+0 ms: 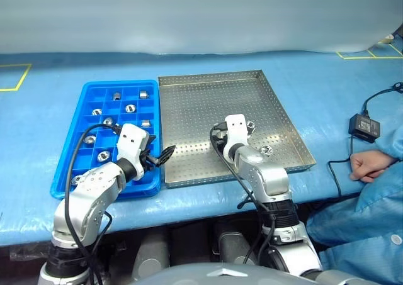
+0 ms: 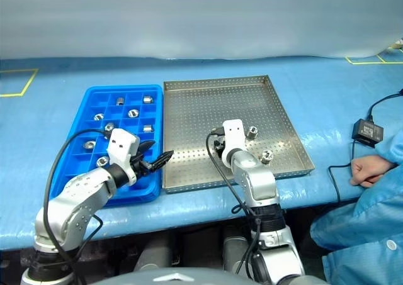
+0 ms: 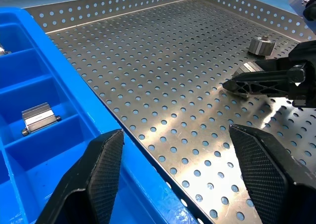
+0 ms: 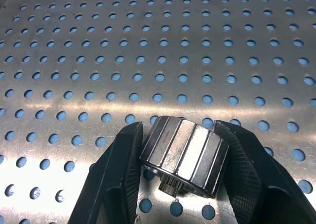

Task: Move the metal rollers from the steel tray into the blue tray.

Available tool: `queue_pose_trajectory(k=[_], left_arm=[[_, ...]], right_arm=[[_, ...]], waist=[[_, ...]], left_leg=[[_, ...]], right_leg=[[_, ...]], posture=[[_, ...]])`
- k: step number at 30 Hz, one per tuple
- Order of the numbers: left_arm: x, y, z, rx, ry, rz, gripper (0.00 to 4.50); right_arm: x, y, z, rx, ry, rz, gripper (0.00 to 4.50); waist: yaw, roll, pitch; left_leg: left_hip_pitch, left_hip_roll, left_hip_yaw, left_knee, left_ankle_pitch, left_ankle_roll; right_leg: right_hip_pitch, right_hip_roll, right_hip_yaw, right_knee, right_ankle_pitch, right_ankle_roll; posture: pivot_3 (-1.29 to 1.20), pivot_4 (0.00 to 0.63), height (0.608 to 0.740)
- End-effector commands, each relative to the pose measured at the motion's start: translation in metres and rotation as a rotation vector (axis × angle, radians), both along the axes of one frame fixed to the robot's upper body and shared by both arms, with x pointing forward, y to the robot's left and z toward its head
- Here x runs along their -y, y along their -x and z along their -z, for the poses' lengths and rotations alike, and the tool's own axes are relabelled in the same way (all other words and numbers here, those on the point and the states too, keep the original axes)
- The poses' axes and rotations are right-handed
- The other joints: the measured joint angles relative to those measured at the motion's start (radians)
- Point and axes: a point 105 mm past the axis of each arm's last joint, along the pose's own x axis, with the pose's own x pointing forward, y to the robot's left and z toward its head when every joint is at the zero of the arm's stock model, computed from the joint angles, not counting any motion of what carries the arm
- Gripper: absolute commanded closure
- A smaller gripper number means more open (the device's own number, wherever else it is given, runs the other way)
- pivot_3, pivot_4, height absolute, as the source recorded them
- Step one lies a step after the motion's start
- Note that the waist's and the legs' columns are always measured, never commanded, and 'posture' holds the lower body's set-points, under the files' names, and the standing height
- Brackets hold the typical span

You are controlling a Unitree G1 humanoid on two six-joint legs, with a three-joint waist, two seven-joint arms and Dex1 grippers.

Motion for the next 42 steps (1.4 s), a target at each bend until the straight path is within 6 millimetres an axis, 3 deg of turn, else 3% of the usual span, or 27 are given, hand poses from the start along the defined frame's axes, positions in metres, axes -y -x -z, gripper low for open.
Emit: queue_pose_trajectory(k=[1,9,15,22,26,32,42], left_arm=[[0.003,0.001,-0.015,0.054,0.002,0.021,0.77],[-0.013,0.011,-0.008,0.025,-0.064,-0.031,0.77],[-0.032,0.029,-0.015,0.055,-0.062,-0.140,0.77],[-0.043,0.044,-0.018,0.073,-0.047,-0.226,0.77],[-0.041,0.050,-0.017,0.077,-0.032,-0.238,0.77],[-0.040,0.053,-0.016,0.079,-0.021,-0.262,0.77],[-0.038,0.054,-0.013,0.076,-0.014,-0.269,0.77]], right_arm=[[0.001,0.001,-0.005,0.015,-0.013,-0.005,2.57],[-0.031,-0.004,-0.063,0.219,-0.067,-0.218,2.57],[-0.091,0.010,-0.093,0.290,-0.104,-0.579,2.57],[-0.155,0.028,-0.098,0.335,-0.129,-0.903,2.57],[-0.176,0.021,-0.094,0.336,-0.141,-0.938,2.57],[-0.199,0.012,-0.089,0.343,-0.139,-0.958,2.57],[-0.213,0.003,-0.083,0.311,-0.154,-0.936,2.57]], waist=[[-0.001,0.000,0.000],[-0.007,0.002,0.001],[0.005,0.001,0.001],[0.046,0.001,0.001],[0.069,0.002,0.002],[0.100,0.002,0.002],[0.117,0.002,0.002]], left_leg=[[0.000,0.000,0.000,0.000,0.000,0.000],[-0.001,0.000,0.000,-0.001,0.000,0.000],[0.000,0.000,0.000,-0.004,0.000,0.000],[0.000,0.000,-0.002,-0.005,0.000,0.000],[0.000,0.000,-0.003,-0.005,0.000,-0.001],[-0.001,0.000,-0.004,-0.005,0.000,-0.001],[-0.002,0.000,-0.004,-0.010,0.000,-0.002]], right_leg=[[0.000,0.000,0.000,0.000,0.000,0.000],[-0.001,0.000,0.000,-0.001,0.000,0.000],[-0.002,0.001,-0.001,0.000,-0.001,-0.002],[-0.001,0.000,-0.005,-0.001,-0.003,-0.004],[-0.001,-0.001,-0.006,-0.001,-0.003,-0.004],[0.000,-0.002,-0.007,-0.003,-0.003,-0.004],[0.000,-0.001,-0.008,-0.007,-0.003,-0.004]], posture=[[0.02,0.150,0.740],[0.07,0.150,0.740],[0.15,0.150,0.740],[0.24,0.150,0.740],[0.28,0.150,0.740],[0.32,0.150,0.740],[0.34,0.150,0.740]])
